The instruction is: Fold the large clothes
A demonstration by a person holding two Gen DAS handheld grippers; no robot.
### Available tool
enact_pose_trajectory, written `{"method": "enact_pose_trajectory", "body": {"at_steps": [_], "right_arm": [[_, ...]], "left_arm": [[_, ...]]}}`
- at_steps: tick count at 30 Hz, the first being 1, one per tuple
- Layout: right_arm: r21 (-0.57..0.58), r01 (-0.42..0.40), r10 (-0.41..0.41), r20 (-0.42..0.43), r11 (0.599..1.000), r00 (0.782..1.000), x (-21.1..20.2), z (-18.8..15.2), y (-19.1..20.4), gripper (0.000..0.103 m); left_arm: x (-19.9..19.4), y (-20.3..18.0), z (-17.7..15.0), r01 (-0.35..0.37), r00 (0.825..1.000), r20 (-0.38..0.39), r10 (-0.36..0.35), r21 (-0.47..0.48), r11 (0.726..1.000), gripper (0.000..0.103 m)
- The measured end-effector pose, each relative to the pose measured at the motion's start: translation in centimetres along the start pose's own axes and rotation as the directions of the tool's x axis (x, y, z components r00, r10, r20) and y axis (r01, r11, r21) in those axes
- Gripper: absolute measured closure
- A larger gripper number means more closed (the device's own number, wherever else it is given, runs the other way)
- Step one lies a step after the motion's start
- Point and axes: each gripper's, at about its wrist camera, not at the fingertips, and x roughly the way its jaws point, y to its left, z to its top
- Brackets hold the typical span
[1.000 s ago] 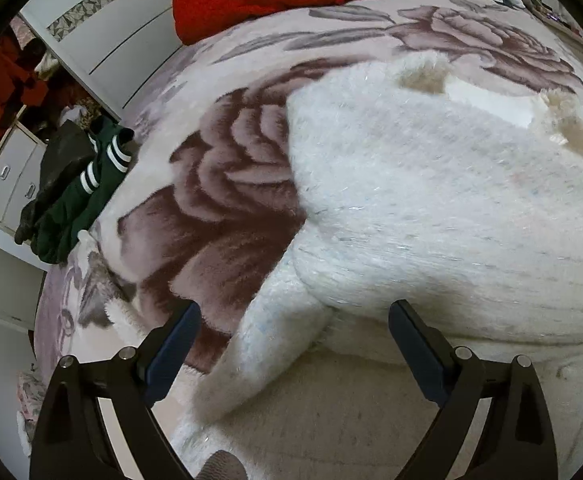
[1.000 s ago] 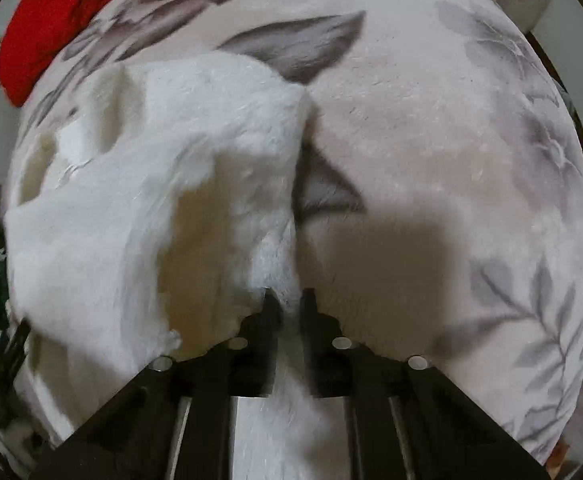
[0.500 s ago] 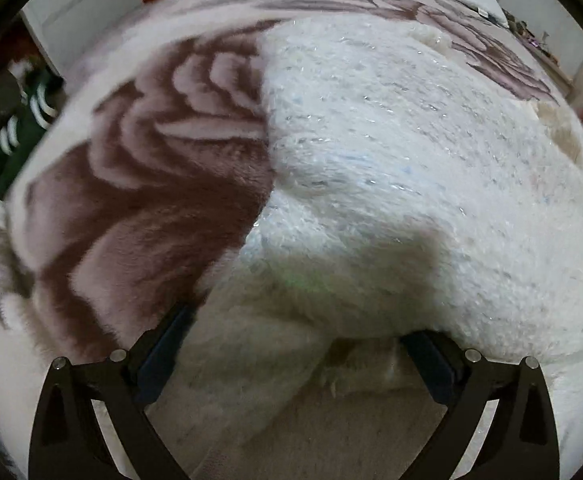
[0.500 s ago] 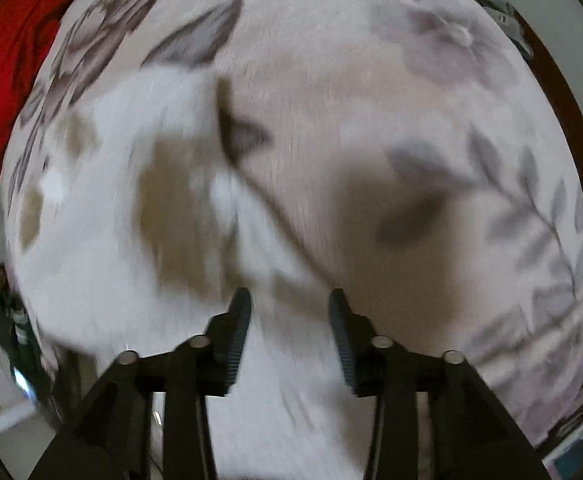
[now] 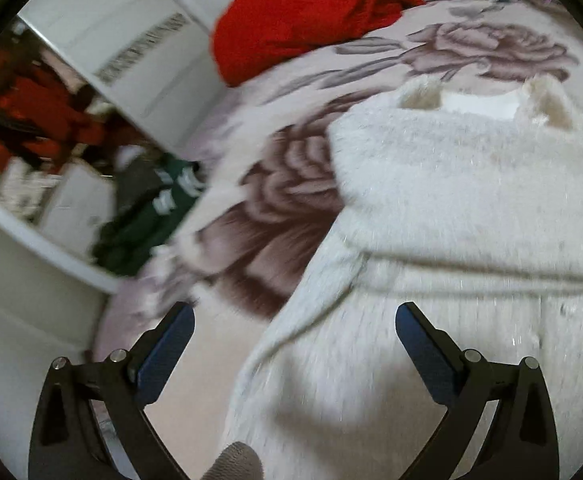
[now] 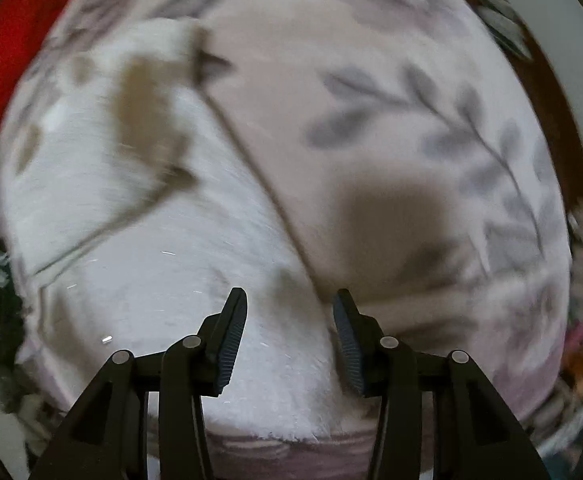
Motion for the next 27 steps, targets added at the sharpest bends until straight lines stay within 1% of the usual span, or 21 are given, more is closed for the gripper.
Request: {"method": "enact_pose_trajectory", "body": {"at_steps": [1, 3, 5, 6, 9, 11, 12, 13, 14, 16, 17, 18, 19, 20, 21, 22, 24, 25, 26, 27], "right_arm": [[-0.043, -0.029, 0.029, 0.002, 0.999, 1.000, -0.3, 1.2, 0.3, 0.056], [-0.106, -0.063, 0.063, 0.000, 0.992, 0.998, 0.0, 3.4, 0.8, 0.055], [-0.176, -0.084, 0.084, -0.010, 0.981, 0.996, 1.4, 7.2, 1.8, 0.055], [-0.207, -0.097, 0.095, -0.017, 0.974, 0.995, 2.3, 9.1, 2.1, 0.055], [-0.274, -0.178, 0.168, -0.060, 0.945, 0.984, 4.9, 14.8, 3.5, 0.055], [-0.315, -0.214, 0.194, -0.096, 0.925, 0.976, 7.0, 16.9, 4.6, 0.055], [-0.328, -0.234, 0.206, -0.118, 0.915, 0.971, 8.0, 17.9, 4.7, 0.065], [-0.346, -0.272, 0.235, -0.146, 0.898, 0.961, 9.2, 18.2, 5.2, 0.083], [-0.367, -0.281, 0.238, -0.160, 0.887, 0.958, 9.7, 18.3, 5.4, 0.094], [-0.393, -0.211, 0.185, -0.105, 0.895, 0.977, 9.7, 18.8, 5.2, 0.095], [-0.369, -0.201, 0.179, -0.094, 0.908, 0.979, 10.1, 19.0, 4.7, 0.095], [-0.342, -0.215, 0.191, -0.105, 0.915, 0.976, 10.7, 19.2, 4.3, 0.095], [-0.347, -0.223, 0.196, -0.110, 0.911, 0.974, 10.9, 19.2, 4.5, 0.095], [-0.375, -0.217, 0.187, -0.116, 0.901, 0.976, 10.3, 19.1, 4.9, 0.094], [-0.379, -0.211, 0.176, -0.124, 0.901, 0.976, 9.9, 19.0, 5.0, 0.091], [-0.383, -0.191, 0.151, -0.131, 0.904, 0.980, 9.1, 18.8, 4.7, 0.086], [-0.405, -0.113, 0.073, -0.112, 0.907, 0.991, 7.0, 17.9, 3.9, 0.052], [-0.416, -0.092, 0.061, -0.087, 0.905, 0.994, 5.6, 17.5, 3.0, 0.048], [-0.424, -0.078, 0.059, -0.059, 0.902, 0.997, 4.1, 17.1, 1.8, 0.046], [-0.424, -0.058, 0.046, -0.040, 0.904, 0.998, 3.0, 16.7, 0.5, 0.046]], "left_arm": [[-0.7, -0.8, -0.6, -0.047, 0.999, -0.012, 0.047, 0.000, 0.999, 0.000], [-1.3, -1.6, -1.6, -0.109, 0.992, -0.058, 0.109, -0.003, 0.994, 0.000], [-1.9, -2.4, -2.6, -0.164, 0.980, -0.114, 0.161, -0.022, 0.986, 0.000], [-2.2, -2.8, -2.8, -0.185, 0.975, -0.131, 0.179, -0.033, 0.982, 0.000], [-2.7, -4.5, -3.5, -0.233, 0.961, -0.168, 0.222, -0.053, 0.971, 0.000], [-2.9, -6.0, -3.6, -0.246, 0.956, -0.175, 0.236, -0.036, 0.969, 0.000], [-3.1, -6.6, -3.6, -0.258, 0.954, -0.162, 0.251, -0.023, 0.966, 0.000], [-3.2, -7.4, -3.5, -0.271, 0.953, -0.142, 0.268, 0.003, 0.963, 0.000], [-3.3, -8.0, -3.4, -0.280, 0.951, -0.132, 0.281, 0.027, 0.960, 0.000], [-3.7, -9.2, -3.4, -0.292, 0.947, -0.121, 0.297, 0.058, 0.955, 0.000], [-4.3, -9.8, -3.4, -0.287, 0.948, -0.118, 0.295, 0.080, 0.955, 0.000], [-4.9, -10.3, -3.4, -0.285, 0.949, -0.114, 0.295, 0.093, 0.954, 0.000], [-6.0, -10.9, -3.4, -0.283, 0.951, -0.101, 0.293, 0.103, 0.954, 0.000], [-7.5, -11.6, -3.7, -0.279, 0.954, -0.082, 0.288, 0.112, 0.954, 0.000], [-8.6, -12.3, -3.8, -0.269, 0.958, -0.070, 0.279, 0.125, 0.955, 0.000], [-9.7, -13.2, -4.1, -0.255, 0.962, -0.068, 0.266, 0.137, 0.957, 0.000], [-12.4, -15.4, -4.9, -0.199, 0.974, -0.074, 0.213, 0.167, 0.966, 0.000], [-13.4, -16.4, -5.3, -0.165, 0.979, -0.087, 0.183, 0.177, 0.970, 0.000], [-15.1, -17.9, -5.8, -0.118, 0.984, -0.107, 0.140, 0.186, 0.975, 0.000], [-16.2, -19.0, -6.2, -0.088, 0.987, -0.114, 0.111, 0.190, 0.978, 0.000]]}}
